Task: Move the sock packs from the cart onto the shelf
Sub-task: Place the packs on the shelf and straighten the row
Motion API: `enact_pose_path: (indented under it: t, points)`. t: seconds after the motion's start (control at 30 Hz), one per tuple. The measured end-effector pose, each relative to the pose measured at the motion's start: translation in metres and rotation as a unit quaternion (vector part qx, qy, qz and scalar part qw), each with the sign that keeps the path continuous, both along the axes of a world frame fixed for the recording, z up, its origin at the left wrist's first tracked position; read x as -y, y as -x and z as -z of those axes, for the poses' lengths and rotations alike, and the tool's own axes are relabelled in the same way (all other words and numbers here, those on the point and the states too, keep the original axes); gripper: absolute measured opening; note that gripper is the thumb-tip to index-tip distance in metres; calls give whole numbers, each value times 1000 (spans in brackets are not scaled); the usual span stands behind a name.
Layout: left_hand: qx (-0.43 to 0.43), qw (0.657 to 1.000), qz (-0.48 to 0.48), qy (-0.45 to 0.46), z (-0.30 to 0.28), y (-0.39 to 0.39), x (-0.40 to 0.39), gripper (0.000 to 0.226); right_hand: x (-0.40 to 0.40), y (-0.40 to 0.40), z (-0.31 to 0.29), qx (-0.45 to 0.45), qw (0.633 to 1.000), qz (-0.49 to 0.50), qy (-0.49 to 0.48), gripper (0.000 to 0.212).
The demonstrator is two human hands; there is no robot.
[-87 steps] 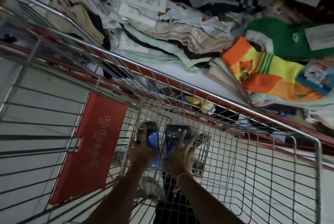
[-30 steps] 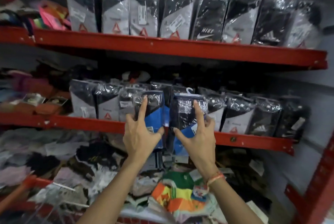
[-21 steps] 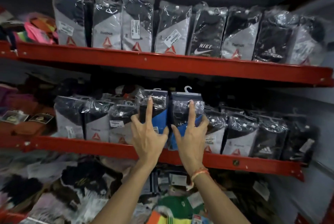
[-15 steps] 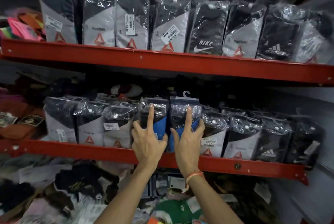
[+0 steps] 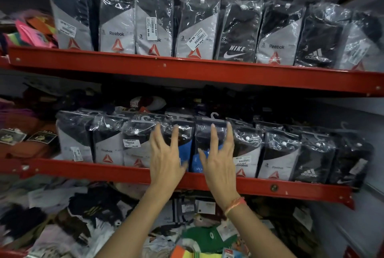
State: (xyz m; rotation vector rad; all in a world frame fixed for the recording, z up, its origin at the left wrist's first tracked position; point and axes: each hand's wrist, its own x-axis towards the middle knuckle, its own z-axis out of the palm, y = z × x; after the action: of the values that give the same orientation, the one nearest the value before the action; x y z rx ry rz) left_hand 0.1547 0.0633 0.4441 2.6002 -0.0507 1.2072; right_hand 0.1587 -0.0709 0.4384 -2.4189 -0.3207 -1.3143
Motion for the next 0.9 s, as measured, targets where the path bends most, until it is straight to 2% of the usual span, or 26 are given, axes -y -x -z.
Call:
enact_pose_path:
  t: [0.1, 0.2, 0.3, 0.5, 0.67, 0.8, 0.9]
  points:
    - [37, 990, -7, -134, -18, -6, -11, 116, 13, -4, -33, 12, 991, 2, 135, 90]
    - [-50, 971, -14, -235, -32, -16, -17, 129, 29, -15, -55, -75, 976, 22, 204, 112]
    - [-99, 950, -32, -294, -36, -26, -18, 133, 36, -27, -57, -176, 952, 45, 246, 123]
    - [-74, 950, -68, -295, -31, -34, -30, 141, 42, -34, -47, -108, 951, 13, 289, 118]
    - [-82, 951, -67, -292, -31, -35, -16, 141, 47, -35, -48, -111, 948, -8, 297, 121]
    - [-52, 961, -22, -270, -42, -28, -3, 139, 68, -30, -54, -96, 948, -13, 304, 127]
    - [-18, 959, 34, -282, -55, -27, 16, 139, 96, -27, -67, -136, 951, 12, 276, 124]
